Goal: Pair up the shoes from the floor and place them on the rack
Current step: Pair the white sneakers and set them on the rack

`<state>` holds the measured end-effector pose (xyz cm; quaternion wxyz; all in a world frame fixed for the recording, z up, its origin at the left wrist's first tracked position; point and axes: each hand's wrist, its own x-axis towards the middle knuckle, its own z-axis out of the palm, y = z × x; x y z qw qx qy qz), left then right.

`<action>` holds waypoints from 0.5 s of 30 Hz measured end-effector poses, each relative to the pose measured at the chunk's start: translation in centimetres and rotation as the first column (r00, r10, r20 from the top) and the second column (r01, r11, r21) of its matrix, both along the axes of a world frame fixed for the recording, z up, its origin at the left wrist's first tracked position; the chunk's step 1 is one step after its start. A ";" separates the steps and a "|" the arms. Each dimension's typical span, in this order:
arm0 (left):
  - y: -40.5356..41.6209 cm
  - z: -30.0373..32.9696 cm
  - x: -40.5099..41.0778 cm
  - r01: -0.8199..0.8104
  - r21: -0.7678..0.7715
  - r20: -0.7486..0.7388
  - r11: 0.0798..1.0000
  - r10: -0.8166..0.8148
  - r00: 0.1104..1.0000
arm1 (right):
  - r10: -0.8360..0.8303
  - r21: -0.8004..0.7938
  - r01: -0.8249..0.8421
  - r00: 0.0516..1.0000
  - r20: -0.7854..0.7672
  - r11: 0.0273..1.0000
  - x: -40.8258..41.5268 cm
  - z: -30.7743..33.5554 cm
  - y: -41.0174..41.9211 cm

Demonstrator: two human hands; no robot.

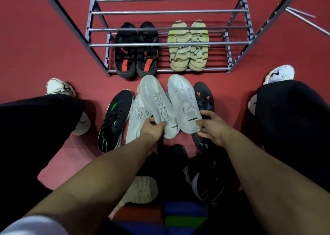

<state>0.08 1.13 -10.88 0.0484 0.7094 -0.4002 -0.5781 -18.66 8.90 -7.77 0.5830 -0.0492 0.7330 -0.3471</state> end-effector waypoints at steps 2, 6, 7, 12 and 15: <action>-0.9 1.4 0.4 -0.097 0.070 -0.100 0.993 0.104 0.990 | -0.038 -0.021 0.039 0.999 0.034 0.999 0.2 0.8 -0.5; -3.1 5.1 2.7 -0.078 0.102 -0.175 0.992 0.095 0.980 | -0.047 -0.071 0.057 0.991 0.125 0.996 1.4 3.8 -0.9; -3.5 6.1 3.5 -0.068 0.095 -0.174 0.993 0.083 0.981 | -0.034 -0.086 0.046 0.990 0.135 0.995 2.0 4.8 -1.0; -4.5 12.1 7.2 0.017 0.049 -0.257 0.999 -0.004 0.966 | 0.069 -0.208 -0.046 0.992 0.107 0.977 4.9 10.5 -1.2; -4.8 15.5 8.9 0.023 -0.017 -0.267 1.000 -0.027 0.963 | 0.082 -0.307 -0.039 0.988 0.128 0.951 6.1 13.4 -0.7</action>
